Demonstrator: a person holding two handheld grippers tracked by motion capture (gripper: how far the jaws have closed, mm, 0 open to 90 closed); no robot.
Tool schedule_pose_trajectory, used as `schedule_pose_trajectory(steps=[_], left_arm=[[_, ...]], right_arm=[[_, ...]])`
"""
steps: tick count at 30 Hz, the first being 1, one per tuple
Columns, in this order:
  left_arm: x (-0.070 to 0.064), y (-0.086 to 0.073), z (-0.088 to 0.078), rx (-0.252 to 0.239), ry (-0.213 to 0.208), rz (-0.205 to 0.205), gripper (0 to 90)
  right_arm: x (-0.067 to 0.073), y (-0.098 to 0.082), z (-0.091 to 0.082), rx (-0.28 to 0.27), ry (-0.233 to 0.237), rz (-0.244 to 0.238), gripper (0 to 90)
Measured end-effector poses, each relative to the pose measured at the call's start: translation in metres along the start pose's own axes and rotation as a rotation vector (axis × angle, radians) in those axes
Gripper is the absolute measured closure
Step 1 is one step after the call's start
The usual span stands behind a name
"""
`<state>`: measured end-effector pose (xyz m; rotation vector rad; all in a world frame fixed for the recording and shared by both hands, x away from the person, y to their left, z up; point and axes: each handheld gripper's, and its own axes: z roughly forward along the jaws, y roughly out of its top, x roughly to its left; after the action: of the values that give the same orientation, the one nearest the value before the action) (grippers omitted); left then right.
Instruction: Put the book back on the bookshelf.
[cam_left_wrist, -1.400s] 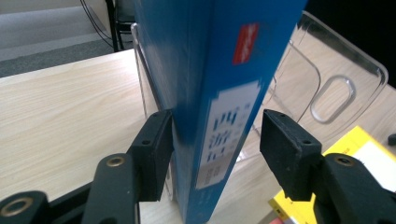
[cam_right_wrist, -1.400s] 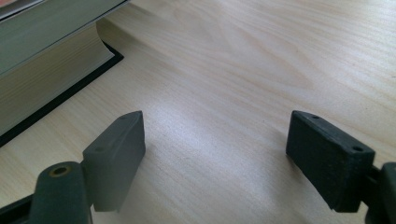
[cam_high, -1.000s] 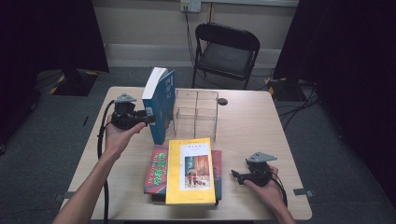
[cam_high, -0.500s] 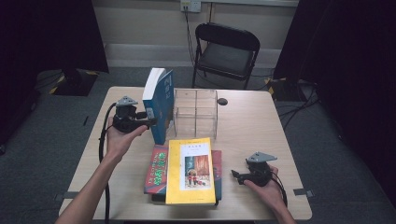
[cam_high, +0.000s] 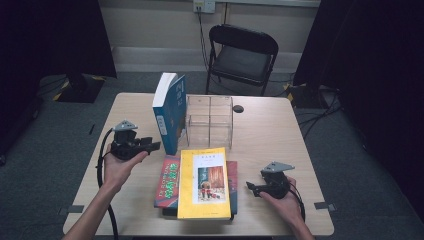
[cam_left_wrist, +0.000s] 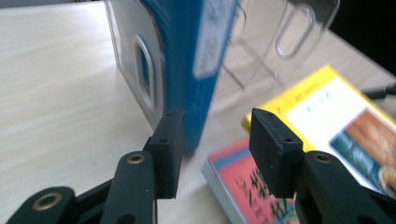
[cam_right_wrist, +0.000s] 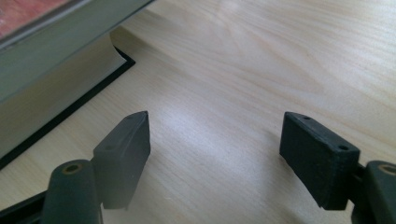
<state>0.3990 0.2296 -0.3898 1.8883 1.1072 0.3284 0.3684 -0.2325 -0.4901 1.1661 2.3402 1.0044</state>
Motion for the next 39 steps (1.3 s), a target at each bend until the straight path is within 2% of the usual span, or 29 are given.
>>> schedule_pose_trajectory(steps=[2,6,8,12,16,19,21,23,25,28,31,34,39], left_arm=[[-0.007,-0.009,-0.001,0.017,-0.021,0.016,56.4],[-0.020,-0.025,-0.001,0.022,-0.053,-0.001,53.4],[-0.029,-0.034,0.001,0.046,-0.070,-0.008,52.6],[-0.046,-0.040,0.011,0.094,-0.101,0.026,51.3],[-0.058,-0.040,0.026,0.111,-0.127,0.043,49.4],[-0.064,-0.040,0.035,0.117,-0.131,0.038,48.6],[-0.067,-0.040,0.040,0.125,-0.148,0.024,47.7],[-0.070,-0.042,0.045,0.132,-0.147,0.048,46.8],[-0.072,-0.044,0.048,0.127,-0.163,0.045,44.7],[-0.074,-0.045,0.048,0.117,-0.139,0.040,43.0],[-0.073,-0.049,0.050,0.100,-0.166,0.024,40.3],[-0.070,-0.050,0.052,0.087,-0.183,0.026,38.3],[-0.070,-0.052,0.052,0.075,-0.184,0.024,37.5]], right_arm=[[0.002,0.004,-0.003,-0.011,0.017,0.011,27.6],[0.012,0.022,-0.023,-0.086,0.069,0.022,37.6],[0.017,0.032,-0.031,-0.118,0.110,0.012,42.0],[0.037,0.056,-0.042,-0.179,0.168,-0.004,42.9],[0.059,0.073,-0.034,-0.178,0.208,-0.048,40.1],[0.070,0.073,-0.020,-0.158,0.208,-0.072,39.7],[0.074,0.068,-0.012,-0.152,0.219,-0.077,38.6],[0.075,0.064,-0.006,-0.134,0.239,-0.065,36.4],[0.075,0.062,-0.003,-0.145,0.256,-0.043,34.1],[0.077,0.061,0.001,-0.148,0.260,-0.031,29.2],[0.077,0.060,0.005,-0.144,0.270,0.003,24.0],[0.074,0.060,0.009,-0.138,0.294,0.031,22.6],[0.074,0.062,0.011,-0.135,0.289,0.043,21.1]])
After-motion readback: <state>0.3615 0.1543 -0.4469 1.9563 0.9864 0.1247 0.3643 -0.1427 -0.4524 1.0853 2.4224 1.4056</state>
